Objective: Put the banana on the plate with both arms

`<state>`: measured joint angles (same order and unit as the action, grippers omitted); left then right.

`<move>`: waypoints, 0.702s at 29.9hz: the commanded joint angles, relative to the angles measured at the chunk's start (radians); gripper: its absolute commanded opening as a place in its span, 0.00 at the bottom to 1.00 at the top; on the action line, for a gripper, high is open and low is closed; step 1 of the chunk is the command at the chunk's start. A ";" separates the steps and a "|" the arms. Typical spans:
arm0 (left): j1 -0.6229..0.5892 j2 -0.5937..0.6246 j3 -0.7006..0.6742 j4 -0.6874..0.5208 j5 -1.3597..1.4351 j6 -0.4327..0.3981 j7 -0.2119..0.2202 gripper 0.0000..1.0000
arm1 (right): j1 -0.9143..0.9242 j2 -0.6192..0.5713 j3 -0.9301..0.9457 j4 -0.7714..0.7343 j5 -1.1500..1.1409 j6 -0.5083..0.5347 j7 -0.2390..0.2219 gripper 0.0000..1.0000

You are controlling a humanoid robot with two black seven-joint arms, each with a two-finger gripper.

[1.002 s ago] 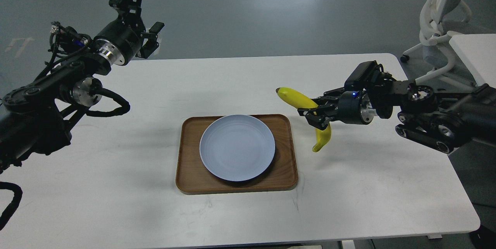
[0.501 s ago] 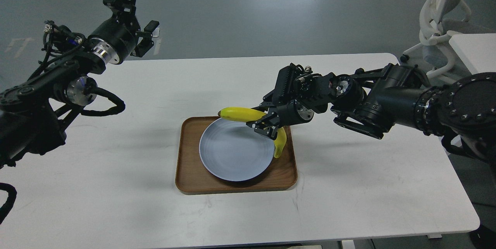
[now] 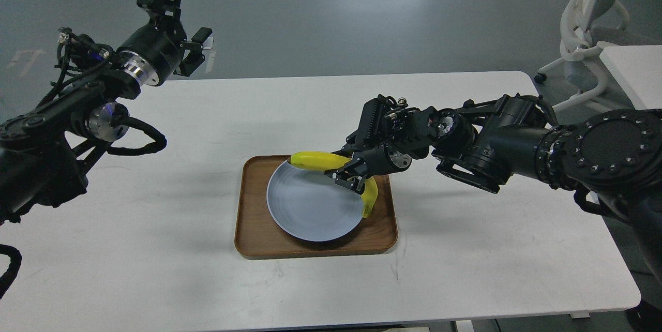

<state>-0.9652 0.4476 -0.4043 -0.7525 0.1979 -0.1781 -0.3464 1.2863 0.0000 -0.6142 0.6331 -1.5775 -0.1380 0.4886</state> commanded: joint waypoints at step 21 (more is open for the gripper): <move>0.011 0.008 0.002 -0.001 0.003 -0.003 0.004 0.98 | -0.002 0.000 0.021 0.003 0.139 0.000 0.000 0.81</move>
<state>-0.9563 0.4556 -0.4018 -0.7533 0.2011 -0.1810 -0.3439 1.2833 0.0000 -0.5935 0.6362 -1.4391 -0.1384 0.4887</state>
